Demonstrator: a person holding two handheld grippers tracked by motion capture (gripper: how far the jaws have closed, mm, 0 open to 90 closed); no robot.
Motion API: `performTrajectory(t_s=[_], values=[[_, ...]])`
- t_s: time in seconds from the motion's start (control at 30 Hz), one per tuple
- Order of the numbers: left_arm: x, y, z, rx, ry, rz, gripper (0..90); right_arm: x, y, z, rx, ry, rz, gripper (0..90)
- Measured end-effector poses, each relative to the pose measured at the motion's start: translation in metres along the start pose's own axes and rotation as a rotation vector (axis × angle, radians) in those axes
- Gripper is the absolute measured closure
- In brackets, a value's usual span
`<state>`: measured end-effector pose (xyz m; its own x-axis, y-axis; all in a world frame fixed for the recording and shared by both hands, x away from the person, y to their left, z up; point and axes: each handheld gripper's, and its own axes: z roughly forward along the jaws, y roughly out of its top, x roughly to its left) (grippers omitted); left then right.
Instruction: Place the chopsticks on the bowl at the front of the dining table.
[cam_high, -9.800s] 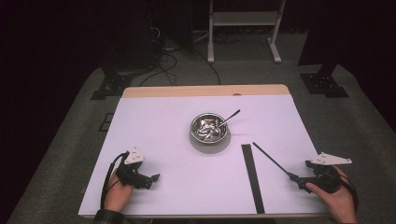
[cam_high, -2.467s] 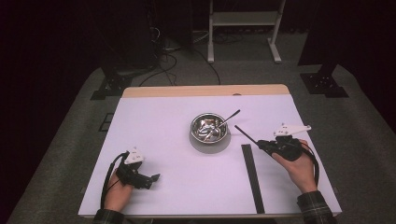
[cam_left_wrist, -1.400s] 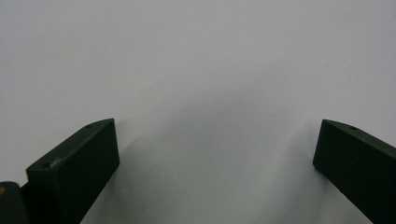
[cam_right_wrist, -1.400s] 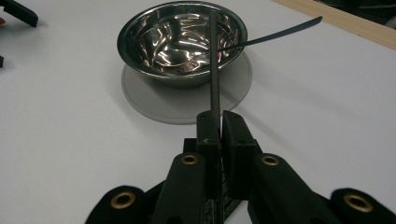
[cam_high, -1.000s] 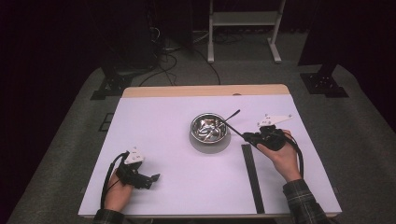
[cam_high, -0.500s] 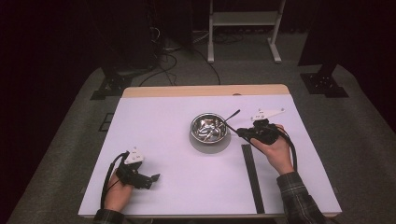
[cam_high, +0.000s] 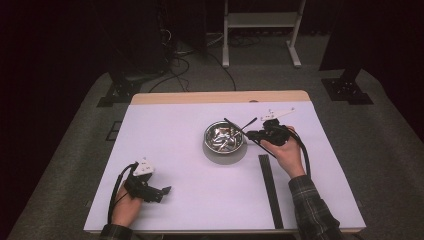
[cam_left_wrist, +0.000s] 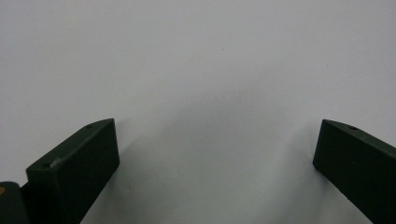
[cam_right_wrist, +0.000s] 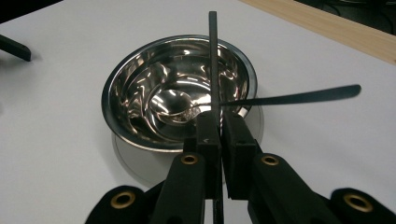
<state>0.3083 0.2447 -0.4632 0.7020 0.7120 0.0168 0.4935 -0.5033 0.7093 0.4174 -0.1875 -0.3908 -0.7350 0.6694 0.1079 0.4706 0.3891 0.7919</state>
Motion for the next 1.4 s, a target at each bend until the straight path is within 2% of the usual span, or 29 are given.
performTrajectory(t_s=[0.6,0.83,1.4], values=[[0.000,0.000,0.000,-0.001,0.000,-0.001,0.0,-0.002,0.028,0.040,0.016,0.015,0.004,85.6],[0.000,0.000,0.000,0.000,0.000,0.000,0.0,-0.001,0.037,0.054,0.043,0.000,-0.012,85.5],[0.000,0.000,0.000,-0.003,0.000,-0.001,0.0,-0.003,0.044,0.080,0.080,-0.010,-0.007,85.5]])
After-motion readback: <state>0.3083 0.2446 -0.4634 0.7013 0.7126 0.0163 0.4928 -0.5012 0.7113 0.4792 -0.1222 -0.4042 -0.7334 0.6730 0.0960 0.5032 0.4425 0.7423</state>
